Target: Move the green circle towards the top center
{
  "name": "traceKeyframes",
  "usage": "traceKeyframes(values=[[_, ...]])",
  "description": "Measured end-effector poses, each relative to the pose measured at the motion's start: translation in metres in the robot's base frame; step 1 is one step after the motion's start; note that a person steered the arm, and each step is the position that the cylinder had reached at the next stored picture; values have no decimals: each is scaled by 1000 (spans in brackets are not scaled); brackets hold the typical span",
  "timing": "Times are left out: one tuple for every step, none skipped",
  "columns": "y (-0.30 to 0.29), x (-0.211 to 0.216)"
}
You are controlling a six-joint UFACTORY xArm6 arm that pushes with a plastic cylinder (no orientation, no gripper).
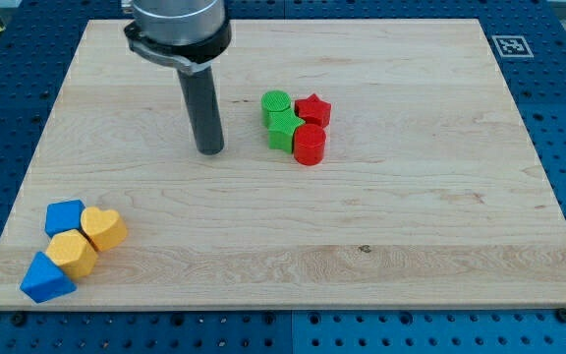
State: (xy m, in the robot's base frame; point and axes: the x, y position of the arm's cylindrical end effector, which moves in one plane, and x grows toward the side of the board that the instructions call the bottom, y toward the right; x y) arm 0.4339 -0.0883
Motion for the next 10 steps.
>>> traceKeyframes(values=[[6, -29], [11, -53], [29, -54], [42, -45], [56, -26], [78, -31], [87, -58], [91, -73], [97, -102], [103, -125]])
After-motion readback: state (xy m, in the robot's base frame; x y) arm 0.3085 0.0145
